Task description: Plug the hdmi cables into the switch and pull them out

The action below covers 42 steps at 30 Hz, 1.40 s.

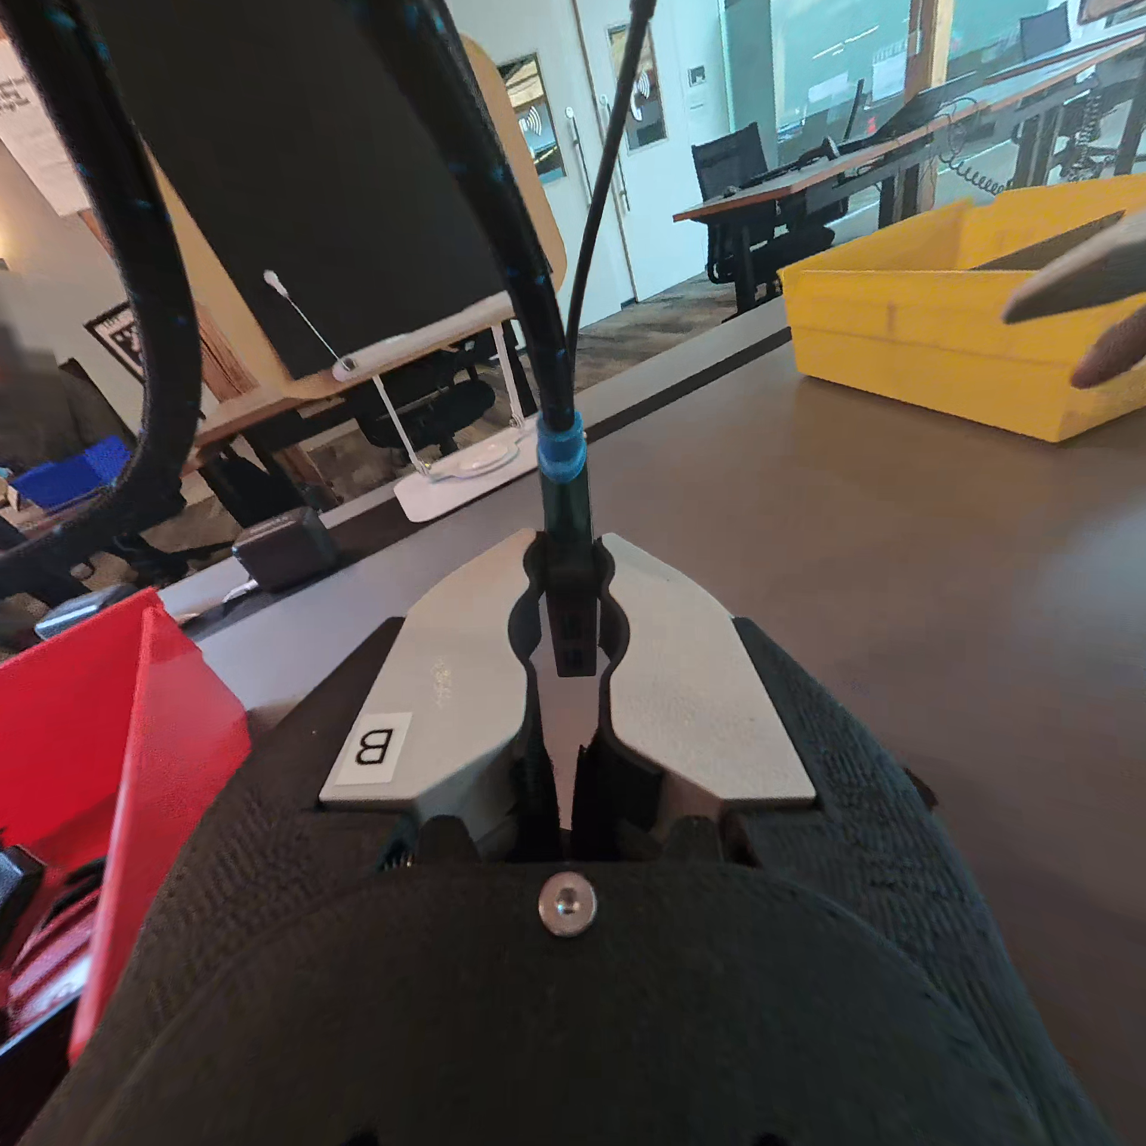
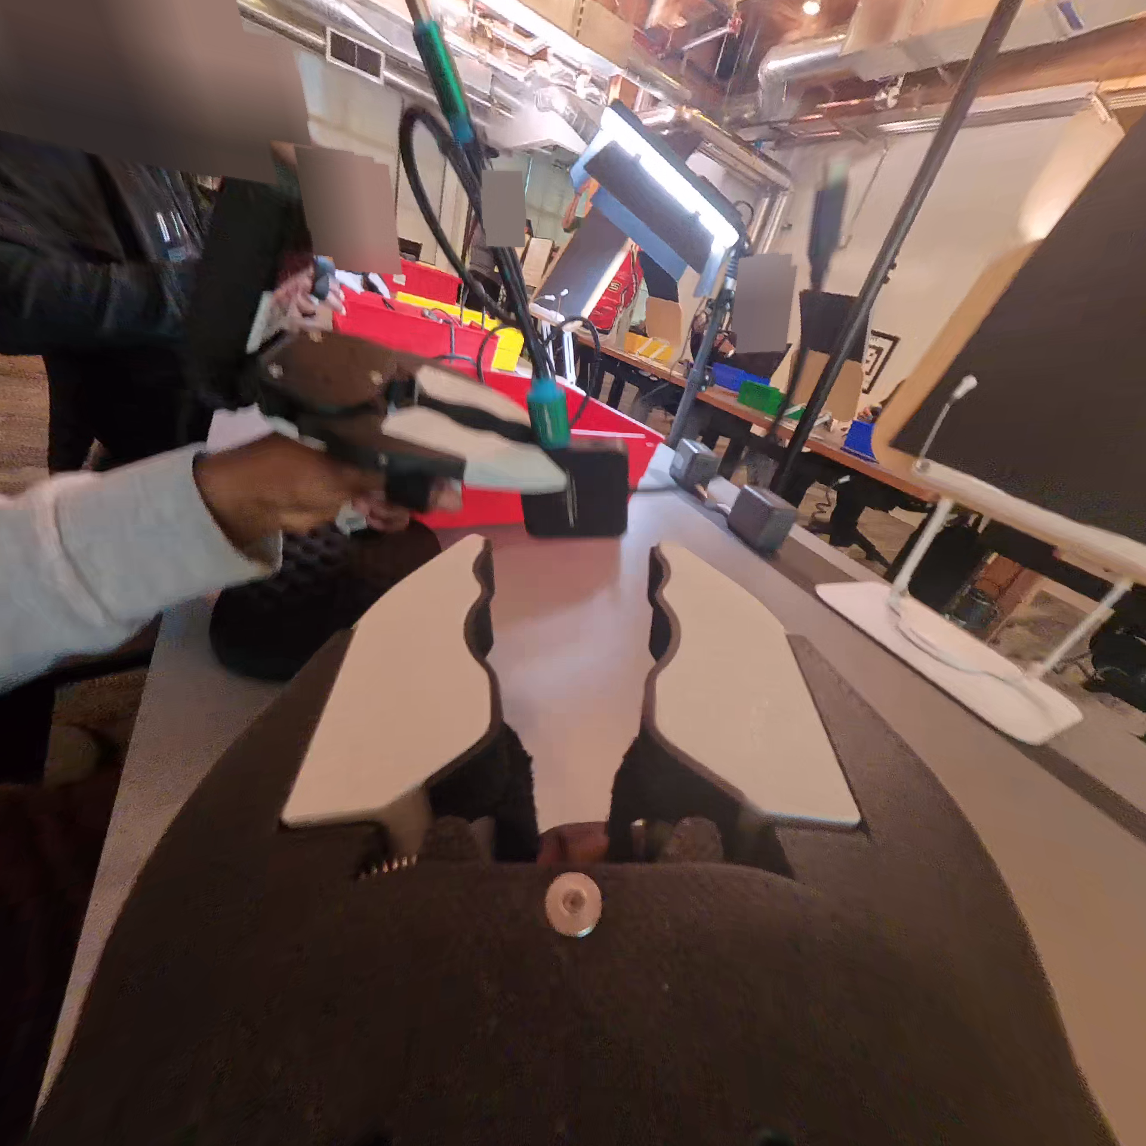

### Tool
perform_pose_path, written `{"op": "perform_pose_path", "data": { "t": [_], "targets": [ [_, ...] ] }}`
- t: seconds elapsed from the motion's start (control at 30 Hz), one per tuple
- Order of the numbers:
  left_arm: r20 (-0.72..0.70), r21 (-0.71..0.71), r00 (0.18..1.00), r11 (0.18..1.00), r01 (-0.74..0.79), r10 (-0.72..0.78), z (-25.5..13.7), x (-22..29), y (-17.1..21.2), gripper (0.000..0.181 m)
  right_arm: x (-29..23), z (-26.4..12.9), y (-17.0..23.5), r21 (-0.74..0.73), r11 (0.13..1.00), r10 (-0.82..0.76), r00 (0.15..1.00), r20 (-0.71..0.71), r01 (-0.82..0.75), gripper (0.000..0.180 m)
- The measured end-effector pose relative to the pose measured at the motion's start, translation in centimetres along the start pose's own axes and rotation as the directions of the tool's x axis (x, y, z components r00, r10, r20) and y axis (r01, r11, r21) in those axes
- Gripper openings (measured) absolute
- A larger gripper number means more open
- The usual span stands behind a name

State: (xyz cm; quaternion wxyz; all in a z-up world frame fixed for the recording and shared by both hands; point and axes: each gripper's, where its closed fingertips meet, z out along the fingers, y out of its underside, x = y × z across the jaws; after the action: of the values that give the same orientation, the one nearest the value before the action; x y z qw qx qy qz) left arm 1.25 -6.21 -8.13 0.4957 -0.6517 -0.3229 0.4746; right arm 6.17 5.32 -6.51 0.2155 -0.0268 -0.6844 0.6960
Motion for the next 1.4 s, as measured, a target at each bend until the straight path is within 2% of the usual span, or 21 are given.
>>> {"op": "perform_pose_path", "data": {
  "t": [0.17, 0.3, 0.43, 0.47, 0.53, 0.67, 0.8, 0.9, 1.13, 1.4],
  "targets": [
    [0.009, -0.020, 0.999, 0.999, 0.032, -0.032, 0.1, 0.2, 1.5, 0.013, -0.9, 6.2, -2.4, -0.001, 1.000, 0.025, 0.998, 0.051, -0.025, 0.036],
    [0.013, -0.040, 1.000, 0.999, 0.018, -0.018, 0.4, 0.5, 2.3, 0.013, -1.8, 10.4, -0.7, -0.083, 0.996, 0.017, 0.997, 0.070, -0.011, 0.035],
    [0.000, -0.055, 0.999, 0.997, -0.045, 0.045, 0.5, 1.4, 2.5, 0.013, -1.9, 12.7, 1.6, -0.143, 0.989, 0.029, 0.999, 0.040, -0.023, 0.029],
    [-0.001, -0.060, 0.998, 0.996, -0.066, 0.066, 0.5, 1.5, 2.6, 0.013, -1.7, 12.8, 2.1, -0.155, 0.988, 0.002, 1.000, 0.015, 0.000, 0.023],
    [0.002, -0.074, 0.995, 0.992, -0.100, 0.100, 0.6, 1.7, 2.9, 0.013, -1.6, 12.7, 2.5, -0.158, 0.986, -0.057, 0.998, -0.013, 0.054, 0.021],
    [0.014, 0.012, 0.993, 0.993, -0.120, 0.120, 0.3, 2.1, 1.6, 0.013, -1.7, 12.1, 1.3, -0.069, 0.996, -0.056, 0.998, -0.032, 0.054, 0.021],
    [0.057, 0.017, 0.981, 0.983, -0.185, 0.184, 0.5, 2.1, 1.5, 0.037, -2.8, 11.9, -0.1, 0.027, 0.997, 0.075, 0.997, 0.034, -0.076, 0.021],
    [0.117, 0.052, 0.959, 0.963, -0.265, 0.258, 0.1, 1.6, 0.8, 0.015, -3.9, 12.0, 0.1, 0.024, 0.990, 0.138, 0.986, 0.098, -0.141, 0.021],
    [0.071, 0.044, 0.978, 0.978, -0.202, 0.198, 0.2, 1.6, 0.9, 0.013, -3.3, 11.7, 0.0, 0.019, 0.968, 0.245, 0.962, 0.121, -0.249, 0.021],
    [0.074, 0.039, 0.982, 0.984, -0.176, 0.173, 0.3, 1.7, 0.9, 0.013, -2.9, 11.5, -0.3, 0.031, 0.980, 0.193, 0.978, 0.082, -0.196, 0.021]
  ]
}}
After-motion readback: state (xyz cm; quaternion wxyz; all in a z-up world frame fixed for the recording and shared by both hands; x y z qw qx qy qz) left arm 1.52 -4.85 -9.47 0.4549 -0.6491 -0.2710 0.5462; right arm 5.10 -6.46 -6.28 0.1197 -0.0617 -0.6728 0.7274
